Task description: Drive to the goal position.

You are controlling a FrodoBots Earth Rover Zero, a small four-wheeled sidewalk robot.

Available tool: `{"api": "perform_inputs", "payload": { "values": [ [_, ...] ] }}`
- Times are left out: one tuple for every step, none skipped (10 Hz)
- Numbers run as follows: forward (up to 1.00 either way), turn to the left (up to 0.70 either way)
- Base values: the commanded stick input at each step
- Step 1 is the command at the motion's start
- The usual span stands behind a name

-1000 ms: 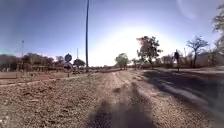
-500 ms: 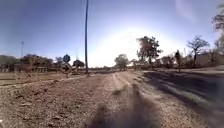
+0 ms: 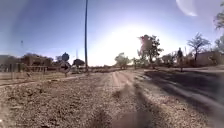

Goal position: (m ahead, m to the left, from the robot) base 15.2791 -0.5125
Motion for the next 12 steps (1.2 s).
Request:
{"api": "perform_inputs", "payload": {
  "values": [
    [0.5, 0.0],
    [0.5, 0.0],
    [0.5, 0.0],
    [0.5, 0.0],
    [0.5, 0.0],
    [0.5, 0.0],
    [0.5, 0.0],
    [0.5, 0.0],
    [0.5, 0.0],
    [0.5, 0.0],
    [0.5, 0.0],
    [0.5, 0.0]
  ]
}}
